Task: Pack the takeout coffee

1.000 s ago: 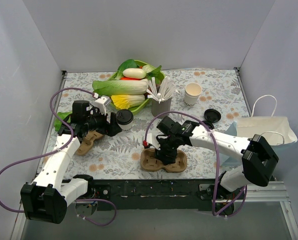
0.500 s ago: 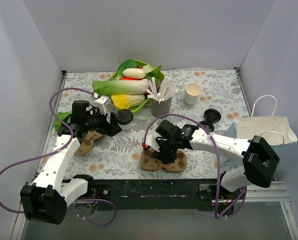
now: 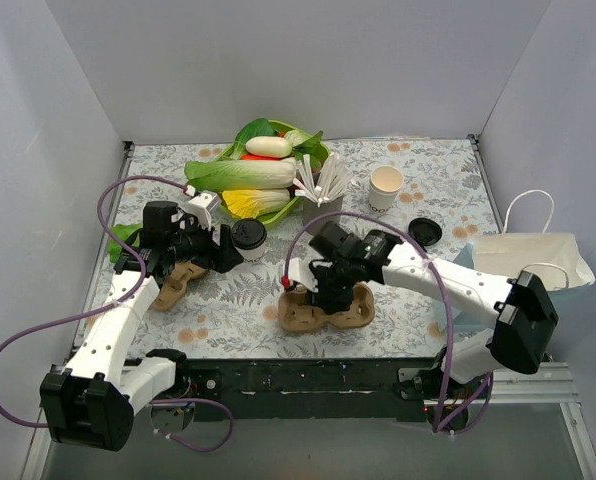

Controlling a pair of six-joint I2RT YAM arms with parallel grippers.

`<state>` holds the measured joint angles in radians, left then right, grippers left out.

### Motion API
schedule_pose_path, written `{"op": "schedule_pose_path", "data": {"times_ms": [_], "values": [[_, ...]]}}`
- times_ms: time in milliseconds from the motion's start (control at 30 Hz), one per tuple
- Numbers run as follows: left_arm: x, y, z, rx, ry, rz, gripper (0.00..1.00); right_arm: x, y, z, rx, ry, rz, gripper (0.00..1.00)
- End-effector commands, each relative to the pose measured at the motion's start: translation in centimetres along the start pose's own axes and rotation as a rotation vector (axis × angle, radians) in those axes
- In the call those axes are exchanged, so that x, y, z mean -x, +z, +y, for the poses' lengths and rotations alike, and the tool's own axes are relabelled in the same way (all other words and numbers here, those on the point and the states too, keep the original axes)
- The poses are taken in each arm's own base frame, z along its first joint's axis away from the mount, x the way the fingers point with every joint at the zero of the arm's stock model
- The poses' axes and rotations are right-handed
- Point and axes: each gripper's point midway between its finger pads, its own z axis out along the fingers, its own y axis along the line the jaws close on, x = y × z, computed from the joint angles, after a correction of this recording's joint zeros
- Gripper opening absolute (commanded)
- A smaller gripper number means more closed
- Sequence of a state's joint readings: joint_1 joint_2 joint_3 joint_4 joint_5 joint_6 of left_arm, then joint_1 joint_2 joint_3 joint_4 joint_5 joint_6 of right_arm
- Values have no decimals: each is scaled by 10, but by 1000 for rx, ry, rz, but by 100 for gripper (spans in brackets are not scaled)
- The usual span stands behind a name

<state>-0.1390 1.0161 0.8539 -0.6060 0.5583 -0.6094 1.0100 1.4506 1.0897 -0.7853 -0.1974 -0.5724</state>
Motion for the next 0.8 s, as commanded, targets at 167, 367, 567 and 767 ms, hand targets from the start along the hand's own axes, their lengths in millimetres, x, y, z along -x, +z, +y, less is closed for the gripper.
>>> {"op": "schedule_pose_path", "data": {"times_ms": [167,367,567,767], "values": [[12,-2,-26,-150,6,-66,74,45,-58,-17,229,185,-262,1],[17,1,-32,-186,-32,-89,74,65,-82,-26,367,297,-399,1],[13,0,-43,-260,-37,-84,74,69,-94,-59,428,473,-538,1],[15,-5,-66,-396,-66,-87,75,74,-98,-64,446,501,-565,1]]}}
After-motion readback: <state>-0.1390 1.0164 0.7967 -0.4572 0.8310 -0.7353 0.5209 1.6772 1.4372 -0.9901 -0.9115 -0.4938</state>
